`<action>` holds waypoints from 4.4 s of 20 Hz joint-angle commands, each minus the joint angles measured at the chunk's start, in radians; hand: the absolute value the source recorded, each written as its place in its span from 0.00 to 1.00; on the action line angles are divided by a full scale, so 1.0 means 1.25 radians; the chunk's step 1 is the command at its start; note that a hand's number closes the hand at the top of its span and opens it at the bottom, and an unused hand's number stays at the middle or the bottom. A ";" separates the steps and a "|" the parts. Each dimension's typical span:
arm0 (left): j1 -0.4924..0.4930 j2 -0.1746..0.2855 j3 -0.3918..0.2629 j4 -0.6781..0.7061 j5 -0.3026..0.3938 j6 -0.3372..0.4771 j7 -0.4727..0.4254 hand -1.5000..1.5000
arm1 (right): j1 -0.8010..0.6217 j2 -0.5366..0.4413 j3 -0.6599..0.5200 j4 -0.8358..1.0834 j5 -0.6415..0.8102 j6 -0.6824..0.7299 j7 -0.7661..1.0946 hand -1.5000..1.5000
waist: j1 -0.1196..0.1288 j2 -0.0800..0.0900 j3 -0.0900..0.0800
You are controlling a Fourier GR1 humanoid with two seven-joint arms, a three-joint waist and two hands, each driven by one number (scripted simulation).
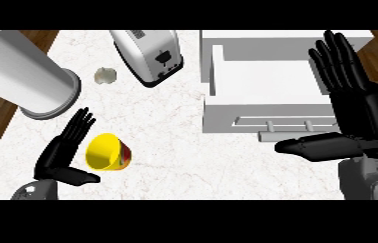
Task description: Pick up the cup, place it into the drawer and close the drawer
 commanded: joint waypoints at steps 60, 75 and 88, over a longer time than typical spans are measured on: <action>-0.371 -0.141 0.061 0.216 0.020 0.237 -0.317 1.00 | -0.008 -0.051 -0.064 0.016 -0.053 0.046 0.027 0.00 | 0.009 -0.006 0.001; -0.693 -0.221 -0.112 0.016 0.071 0.497 0.128 1.00 | -0.049 -0.049 -0.066 0.037 -0.047 0.030 0.042 0.00 | -0.011 -0.001 0.001; -0.962 -0.222 -0.236 0.300 0.145 0.681 0.310 1.00 | -0.023 -0.035 -0.042 0.053 -0.026 0.054 -0.041 0.00 | -0.054 0.014 0.002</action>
